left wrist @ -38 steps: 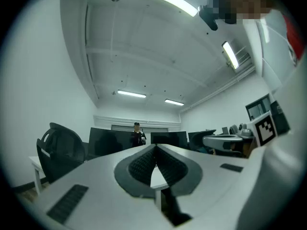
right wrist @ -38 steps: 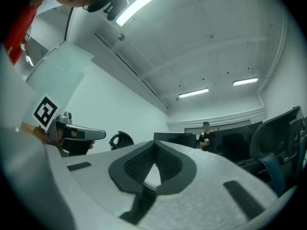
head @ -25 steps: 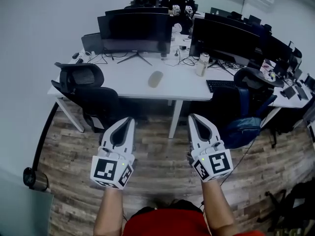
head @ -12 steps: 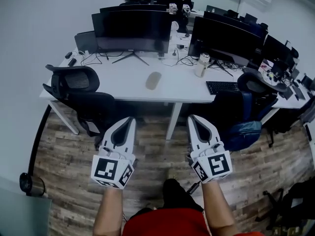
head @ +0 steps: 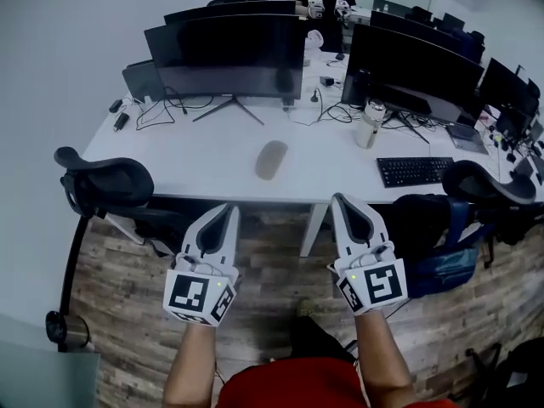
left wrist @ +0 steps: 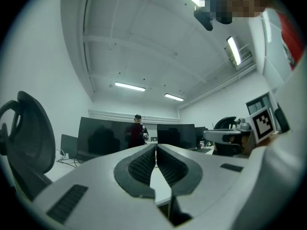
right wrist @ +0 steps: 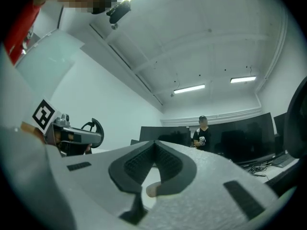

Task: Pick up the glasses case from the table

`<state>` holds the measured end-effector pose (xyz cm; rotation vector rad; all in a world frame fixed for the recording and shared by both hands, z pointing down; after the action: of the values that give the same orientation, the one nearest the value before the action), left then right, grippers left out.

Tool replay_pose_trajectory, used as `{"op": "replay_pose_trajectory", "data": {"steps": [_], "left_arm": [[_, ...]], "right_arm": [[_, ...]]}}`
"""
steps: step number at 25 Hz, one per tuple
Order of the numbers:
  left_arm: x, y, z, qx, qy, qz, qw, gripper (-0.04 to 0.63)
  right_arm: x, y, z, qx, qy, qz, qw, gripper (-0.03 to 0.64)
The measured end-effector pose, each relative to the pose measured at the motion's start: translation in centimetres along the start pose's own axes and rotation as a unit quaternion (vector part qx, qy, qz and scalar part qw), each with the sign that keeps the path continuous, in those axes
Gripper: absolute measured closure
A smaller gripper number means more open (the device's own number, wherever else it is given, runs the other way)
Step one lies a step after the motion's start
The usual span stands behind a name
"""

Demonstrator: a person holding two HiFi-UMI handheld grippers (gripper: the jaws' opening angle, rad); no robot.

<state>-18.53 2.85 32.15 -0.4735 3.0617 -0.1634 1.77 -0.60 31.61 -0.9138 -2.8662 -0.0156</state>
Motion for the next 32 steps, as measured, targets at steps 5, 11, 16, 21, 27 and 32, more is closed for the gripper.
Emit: {"op": "replay_pose_trajectory", "data": {"steps": [5, 11, 16, 21, 27, 32], "left_arm": [[1.2, -8.8, -0.6, 0.015, 0.004, 0.017, 0.9997, 0.581], [2.8, -17.5, -2.8, 0.04, -0.001, 0.03, 0.9988, 0.581], [3.7, -22.5, -4.4, 0.08, -0.004, 0.035, 0.9962, 0.501], [4.9, -26.6, -6.4, 0.125, -0.012, 0.029, 0.9916, 0.409], [6.3, -31.1, -9.7, 0.187, -0.02, 0.011, 0.982, 0.317], [8.4, -34.3, -12.9, 0.236, -0.023, 0.01, 0.9714, 0.269]], "right_arm": [[-5.4, -6.0, -1.2, 0.009, 0.008, 0.019, 1.0, 0.614], [-11.0, -12.0, -2.8, 0.017, 0.002, 0.043, 0.999, 0.614], [-13.7, -15.2, -4.0, 0.025, -0.008, 0.052, 0.998, 0.614], [-15.3, -17.4, -5.3, 0.038, -0.019, 0.045, 0.998, 0.614], [-16.2, -19.6, -6.1, 0.05, -0.023, 0.025, 0.998, 0.614], [-16.1, -21.3, -6.3, 0.057, -0.022, 0.004, 0.998, 0.614]]}}
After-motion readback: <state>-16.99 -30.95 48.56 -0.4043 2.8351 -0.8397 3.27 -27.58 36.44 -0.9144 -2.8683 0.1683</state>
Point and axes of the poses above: the fingertips, and each gripper's own axes: y backward along the fingers, x to its left, z out of its top, the point moved 4 cm from there along y, backward along the fingers, and after that the axes turned 13 degrees about x, right-handed, at the moved point
